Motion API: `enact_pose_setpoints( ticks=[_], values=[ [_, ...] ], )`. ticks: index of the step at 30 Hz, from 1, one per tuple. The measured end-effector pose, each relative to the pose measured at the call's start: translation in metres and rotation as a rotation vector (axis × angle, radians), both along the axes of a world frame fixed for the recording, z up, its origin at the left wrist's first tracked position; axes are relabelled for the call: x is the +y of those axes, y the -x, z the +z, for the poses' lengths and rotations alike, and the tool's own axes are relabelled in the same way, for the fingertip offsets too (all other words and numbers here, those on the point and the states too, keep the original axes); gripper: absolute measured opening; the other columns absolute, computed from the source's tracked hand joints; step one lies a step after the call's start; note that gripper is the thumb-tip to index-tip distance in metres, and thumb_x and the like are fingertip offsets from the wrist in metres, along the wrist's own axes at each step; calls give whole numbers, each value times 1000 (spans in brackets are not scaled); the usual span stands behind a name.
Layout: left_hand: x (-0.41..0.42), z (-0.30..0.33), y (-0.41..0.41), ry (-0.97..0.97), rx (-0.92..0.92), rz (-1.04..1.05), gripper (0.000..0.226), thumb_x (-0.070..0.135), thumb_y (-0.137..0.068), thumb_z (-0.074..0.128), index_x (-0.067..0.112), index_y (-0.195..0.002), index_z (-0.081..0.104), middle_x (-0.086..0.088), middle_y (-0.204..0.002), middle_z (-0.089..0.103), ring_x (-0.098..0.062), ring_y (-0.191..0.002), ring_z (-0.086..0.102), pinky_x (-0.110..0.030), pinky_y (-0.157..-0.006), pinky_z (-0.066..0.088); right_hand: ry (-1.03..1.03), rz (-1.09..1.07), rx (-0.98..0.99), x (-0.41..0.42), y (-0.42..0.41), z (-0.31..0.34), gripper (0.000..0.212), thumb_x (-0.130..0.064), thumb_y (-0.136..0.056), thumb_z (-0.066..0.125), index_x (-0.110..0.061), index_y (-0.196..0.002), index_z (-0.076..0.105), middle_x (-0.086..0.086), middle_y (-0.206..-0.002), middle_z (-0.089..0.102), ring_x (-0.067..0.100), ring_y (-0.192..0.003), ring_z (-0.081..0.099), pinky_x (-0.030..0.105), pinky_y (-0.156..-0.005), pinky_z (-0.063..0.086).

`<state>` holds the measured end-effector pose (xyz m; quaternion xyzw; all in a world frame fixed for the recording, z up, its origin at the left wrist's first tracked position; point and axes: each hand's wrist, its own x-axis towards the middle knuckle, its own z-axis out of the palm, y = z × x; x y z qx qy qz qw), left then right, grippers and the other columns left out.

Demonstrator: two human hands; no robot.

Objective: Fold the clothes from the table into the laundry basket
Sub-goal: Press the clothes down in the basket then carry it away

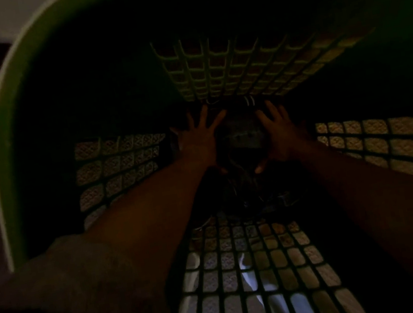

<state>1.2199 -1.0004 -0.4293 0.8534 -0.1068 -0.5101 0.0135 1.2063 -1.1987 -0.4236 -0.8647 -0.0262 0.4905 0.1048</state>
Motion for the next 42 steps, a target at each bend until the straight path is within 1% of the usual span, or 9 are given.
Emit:
enact_pose_setpoints(
  ticks=[5, 9, 17, 26, 29, 32, 35, 39, 42],
  values=[
    [6, 56, 61, 42, -205, 431, 125, 54, -74, 80, 51, -149, -21, -10, -161, -30, -53, -145, -17, -80, -107, 6, 9, -136, -200, -4, 63, 44, 148, -60, -53, 89, -38, -154, -17, 4, -165, -21, 28, -151, -19, 79, -109, 13],
    [15, 64, 123, 136, -17, 873, 132, 51, -73, 82, 54, -143, -31, -14, -157, -37, -50, -142, -27, -75, -108, -5, 15, -43, -60, -22, 88, 66, 161, -62, -48, 90, -38, -146, -36, 4, -158, -38, 31, -148, -29, 75, -110, 10],
    [24, -29, 140, 429, -81, 841, 160, 78, -27, 79, 57, -140, -32, -5, -166, -14, -37, -151, -10, -71, -114, 11, 257, -24, -224, 2, 110, -2, 164, -67, -50, 86, -21, -147, -38, 18, -159, -32, 40, -148, -24, 77, -109, 16],
    [47, 106, 103, 368, 44, 694, 136, 39, -66, 90, 32, -156, -12, -9, -166, -1, -32, -152, 1, -52, -122, 13, 66, -219, -19, 2, 90, 85, 134, -56, -70, 81, -30, -156, -19, 12, -165, -19, 39, -151, -12, 67, -116, 10],
    [50, 200, 96, 532, -170, 757, 82, 29, -83, 79, 22, -151, 35, -6, -151, 43, -19, -134, 43, -40, -114, 36, -94, -410, -347, -9, 88, 155, 82, -29, -84, 74, -7, -152, 34, 22, -161, 20, 41, -151, 11, 63, -116, 24],
    [58, 289, 92, 513, -668, 714, 33, 15, -87, 70, 15, -119, 64, -5, -125, 61, -15, -114, 50, -43, -99, 47, -134, -568, -858, -32, 96, 241, 39, -11, -88, 65, 1, -125, 59, 22, -139, 53, 36, -139, 41, 48, -113, 37],
    [74, 344, 90, 302, -909, 782, 46, 15, -80, 72, 15, -124, 61, -9, -142, 50, -26, -128, 41, -44, -104, 40, -59, -789, -912, -58, 104, 313, 45, -12, -86, 68, -7, -129, 55, 14, -136, 53, 28, -131, 47, 44, -109, 41],
    [89, 375, 99, 182, -413, 1194, 100, 24, -71, 83, 15, -153, 28, -11, -157, 31, -32, -140, 34, -49, -111, 36, -111, -1273, -271, -72, 117, 339, 62, -13, -84, 73, -13, -139, 44, 17, -127, 59, 32, -110, 61, 52, -95, 52],
    [94, 390, 98, 418, -92, 1577, 62, 7, -70, 79, 9, -128, 58, -20, -126, 63, -31, -101, 64, -37, -78, 55, -120, -1294, -149, -76, 114, 350, 47, -15, -86, 72, -7, -130, 55, 18, -112, 65, 35, -98, 65, 48, -88, 54]
  ],
)
